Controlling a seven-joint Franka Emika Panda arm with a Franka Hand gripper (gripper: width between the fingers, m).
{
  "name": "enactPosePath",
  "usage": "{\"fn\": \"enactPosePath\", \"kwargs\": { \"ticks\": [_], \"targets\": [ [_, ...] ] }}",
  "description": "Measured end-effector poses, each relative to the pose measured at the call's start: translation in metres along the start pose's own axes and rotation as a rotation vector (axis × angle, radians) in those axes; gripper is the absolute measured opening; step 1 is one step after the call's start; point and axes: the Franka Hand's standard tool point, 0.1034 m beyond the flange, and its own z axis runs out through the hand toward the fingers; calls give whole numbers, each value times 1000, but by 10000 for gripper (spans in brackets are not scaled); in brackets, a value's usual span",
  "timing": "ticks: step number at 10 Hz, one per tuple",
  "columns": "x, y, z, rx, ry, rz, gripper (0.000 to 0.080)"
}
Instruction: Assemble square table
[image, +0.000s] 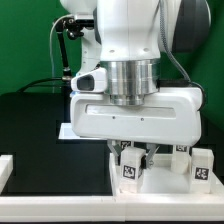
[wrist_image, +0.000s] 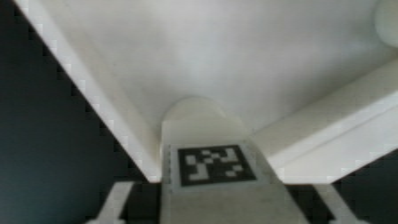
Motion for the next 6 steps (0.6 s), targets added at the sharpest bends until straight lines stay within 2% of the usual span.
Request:
{"fn": "enactPosePath", "kwargs": {
  "ticks": [3,5,6],
  "targets": [
    [-2,-3,0,-21,-34,510,291],
    [0,-5,0,19,-83,900,291],
    [0,-4,1,35,-93,1009,291]
  ]
}}
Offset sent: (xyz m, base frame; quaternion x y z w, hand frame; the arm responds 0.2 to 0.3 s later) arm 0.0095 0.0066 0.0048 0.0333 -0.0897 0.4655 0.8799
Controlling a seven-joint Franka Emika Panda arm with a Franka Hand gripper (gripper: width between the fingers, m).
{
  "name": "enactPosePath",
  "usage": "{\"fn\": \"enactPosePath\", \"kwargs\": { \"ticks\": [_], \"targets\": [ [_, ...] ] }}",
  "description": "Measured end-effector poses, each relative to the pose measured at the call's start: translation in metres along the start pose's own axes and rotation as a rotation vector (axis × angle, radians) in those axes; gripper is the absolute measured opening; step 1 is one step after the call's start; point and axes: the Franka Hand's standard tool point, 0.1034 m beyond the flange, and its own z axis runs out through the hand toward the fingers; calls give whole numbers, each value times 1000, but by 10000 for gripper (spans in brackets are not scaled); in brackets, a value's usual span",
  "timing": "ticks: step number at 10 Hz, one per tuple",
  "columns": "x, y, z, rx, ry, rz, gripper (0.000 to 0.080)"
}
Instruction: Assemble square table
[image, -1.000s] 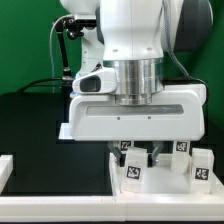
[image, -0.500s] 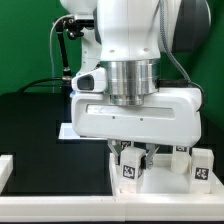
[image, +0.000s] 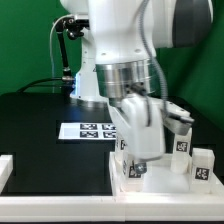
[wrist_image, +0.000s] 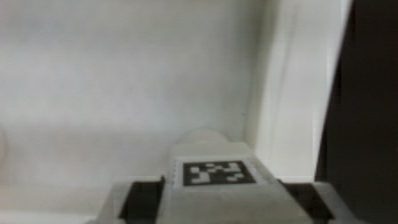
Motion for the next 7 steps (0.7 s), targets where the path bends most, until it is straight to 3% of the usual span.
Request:
{"fn": "enactPosePath", "kwargs": {
  "ticks": [7],
  "targets": [
    [4,-1,-1,12,-20,400,291]
  ]
}}
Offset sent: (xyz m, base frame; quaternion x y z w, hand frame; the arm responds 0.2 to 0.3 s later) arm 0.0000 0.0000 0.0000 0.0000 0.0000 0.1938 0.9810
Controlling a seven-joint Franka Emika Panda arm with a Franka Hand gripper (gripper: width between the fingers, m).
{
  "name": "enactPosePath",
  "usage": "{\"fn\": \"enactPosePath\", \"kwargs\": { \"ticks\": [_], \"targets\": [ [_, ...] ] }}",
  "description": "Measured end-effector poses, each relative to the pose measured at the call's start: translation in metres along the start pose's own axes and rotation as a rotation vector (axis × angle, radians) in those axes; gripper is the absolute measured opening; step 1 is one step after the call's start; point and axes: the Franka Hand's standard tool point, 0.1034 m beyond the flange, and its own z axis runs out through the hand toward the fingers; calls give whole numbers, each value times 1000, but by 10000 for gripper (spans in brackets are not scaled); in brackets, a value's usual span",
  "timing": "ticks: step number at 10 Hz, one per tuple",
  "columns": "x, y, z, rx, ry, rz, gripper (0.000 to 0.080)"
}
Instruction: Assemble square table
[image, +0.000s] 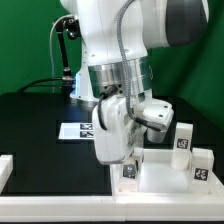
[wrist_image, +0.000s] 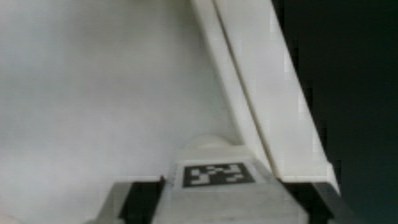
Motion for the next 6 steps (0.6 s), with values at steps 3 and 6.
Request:
{"fn": "enactPosePath", "kwargs": {
  "ticks": [3,6],
  "targets": [
    [-1,1,0,-2,-1,-6,459],
    [-15,4,-40,41,-35,-51,636]
  ]
}}
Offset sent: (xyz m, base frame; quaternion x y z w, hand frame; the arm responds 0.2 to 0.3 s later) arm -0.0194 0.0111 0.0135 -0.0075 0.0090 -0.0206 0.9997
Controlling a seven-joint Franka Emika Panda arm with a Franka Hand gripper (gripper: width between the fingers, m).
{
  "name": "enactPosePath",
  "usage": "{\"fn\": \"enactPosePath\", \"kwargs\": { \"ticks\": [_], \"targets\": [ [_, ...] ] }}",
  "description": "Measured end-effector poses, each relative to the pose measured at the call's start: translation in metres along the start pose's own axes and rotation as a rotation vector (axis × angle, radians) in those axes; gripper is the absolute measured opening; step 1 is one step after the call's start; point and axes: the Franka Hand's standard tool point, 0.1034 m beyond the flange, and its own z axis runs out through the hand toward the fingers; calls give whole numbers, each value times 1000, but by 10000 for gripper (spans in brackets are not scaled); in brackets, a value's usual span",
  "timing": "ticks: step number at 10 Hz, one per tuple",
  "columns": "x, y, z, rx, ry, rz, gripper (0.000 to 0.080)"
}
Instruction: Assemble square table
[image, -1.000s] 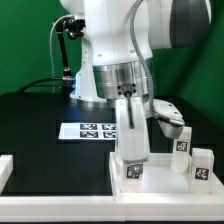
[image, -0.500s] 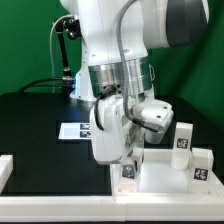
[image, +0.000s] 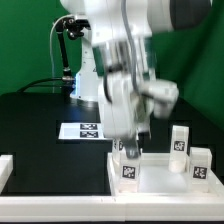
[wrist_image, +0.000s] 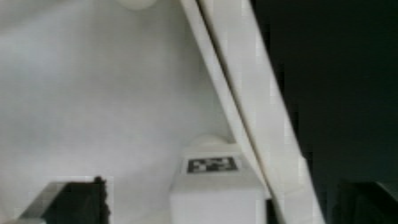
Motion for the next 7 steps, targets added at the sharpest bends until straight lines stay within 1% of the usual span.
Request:
{"fn": "enactPosePath", "kwargs": {
  "ticks": [1,2,3,4,7],
  "targets": [
    [-6,2,-17,11,-12,-5,647],
    [-17,5,-32,5,-28,-14,647],
    [-23,5,-39,0,-38,-26,647],
    [-20,5,-34,0,-32,-28,649],
    [-21,6,-33,-2,-32,-30,649]
  ]
}}
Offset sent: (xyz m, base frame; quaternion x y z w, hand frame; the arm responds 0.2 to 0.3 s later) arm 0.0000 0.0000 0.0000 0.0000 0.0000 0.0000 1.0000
